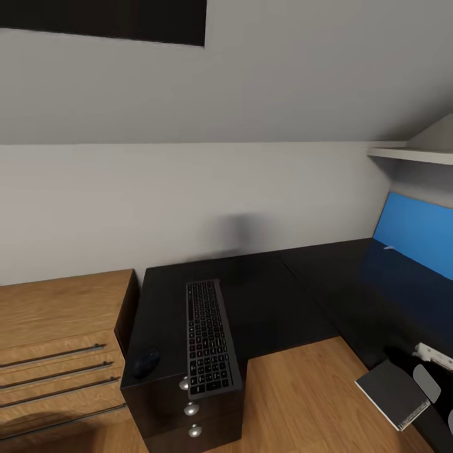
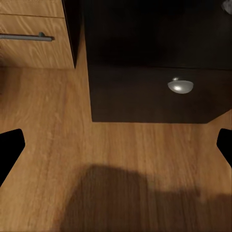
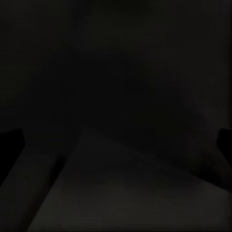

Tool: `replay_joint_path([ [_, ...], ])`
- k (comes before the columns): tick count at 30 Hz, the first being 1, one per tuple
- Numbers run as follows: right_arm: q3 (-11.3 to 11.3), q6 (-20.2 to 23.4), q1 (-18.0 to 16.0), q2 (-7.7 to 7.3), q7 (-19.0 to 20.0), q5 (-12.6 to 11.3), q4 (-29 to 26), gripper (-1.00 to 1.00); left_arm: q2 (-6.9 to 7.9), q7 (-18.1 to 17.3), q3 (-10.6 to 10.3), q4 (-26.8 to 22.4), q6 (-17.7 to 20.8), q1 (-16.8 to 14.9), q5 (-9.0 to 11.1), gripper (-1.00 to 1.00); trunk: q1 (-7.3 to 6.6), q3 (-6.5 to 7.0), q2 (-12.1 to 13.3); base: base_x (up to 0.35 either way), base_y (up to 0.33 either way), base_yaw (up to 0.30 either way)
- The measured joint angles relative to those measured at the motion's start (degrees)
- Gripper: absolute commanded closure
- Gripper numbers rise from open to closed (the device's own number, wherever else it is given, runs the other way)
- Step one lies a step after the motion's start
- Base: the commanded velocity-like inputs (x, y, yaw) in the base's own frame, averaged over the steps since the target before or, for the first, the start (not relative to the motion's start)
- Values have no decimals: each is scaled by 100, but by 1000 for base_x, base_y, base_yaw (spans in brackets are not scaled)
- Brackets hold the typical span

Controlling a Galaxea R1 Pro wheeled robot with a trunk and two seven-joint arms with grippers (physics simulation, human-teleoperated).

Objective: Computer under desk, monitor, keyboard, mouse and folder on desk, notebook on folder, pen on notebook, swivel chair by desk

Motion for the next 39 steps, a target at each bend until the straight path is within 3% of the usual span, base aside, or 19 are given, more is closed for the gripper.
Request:
replay_joint_path([
  [22, -15, 16, 0, 93, -22, -7, -305, -100, -9, 0, -8, 8, 20, 0, 0, -100, -483, 395, 883, 0, 0, 0],
  [33, -14, 61, 88, 508, -36, 42, -1469, -100, -10, 0, -15, 10, 39, 0, 0, -100, -725, 593, 1324, 0, 0, 0],
  [39, -8, 321, 519, 773, -54, 75, -2397, -100, -10, -3, -16, 9, 41, 0, 0, -100, -857, 701, 1565, 0, 0, 0],
])
